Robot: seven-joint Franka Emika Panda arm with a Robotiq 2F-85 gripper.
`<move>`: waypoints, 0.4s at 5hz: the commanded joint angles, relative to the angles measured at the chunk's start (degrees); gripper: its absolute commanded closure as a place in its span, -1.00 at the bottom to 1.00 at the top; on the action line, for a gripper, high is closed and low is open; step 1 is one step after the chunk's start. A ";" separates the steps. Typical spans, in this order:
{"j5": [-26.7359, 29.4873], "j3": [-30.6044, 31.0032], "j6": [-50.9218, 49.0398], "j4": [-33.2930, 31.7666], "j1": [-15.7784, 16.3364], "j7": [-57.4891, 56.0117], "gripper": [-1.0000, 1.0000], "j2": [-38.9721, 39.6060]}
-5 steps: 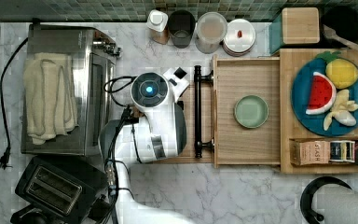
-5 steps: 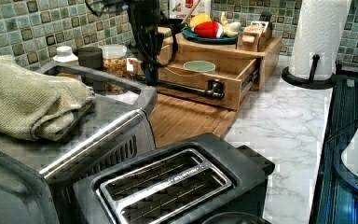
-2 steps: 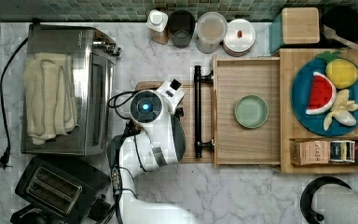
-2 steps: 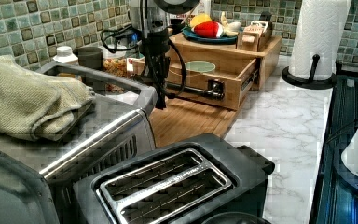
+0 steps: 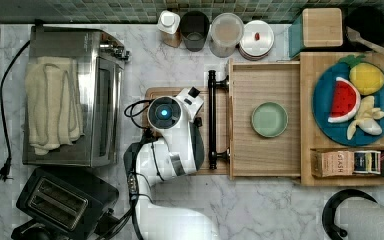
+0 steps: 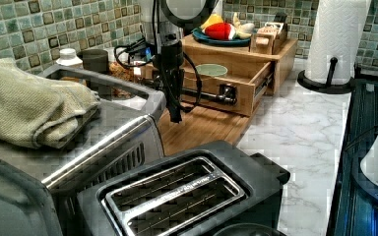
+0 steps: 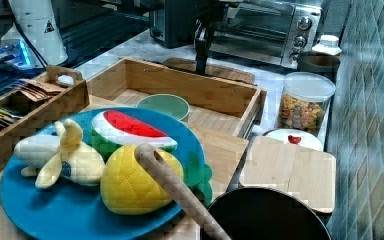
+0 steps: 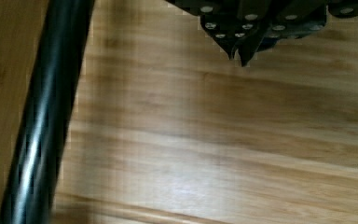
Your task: Close the drawer.
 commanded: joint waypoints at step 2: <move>1.15 -5.70 5.24 -3.83 -9.77 -20.24 1.00 -4.75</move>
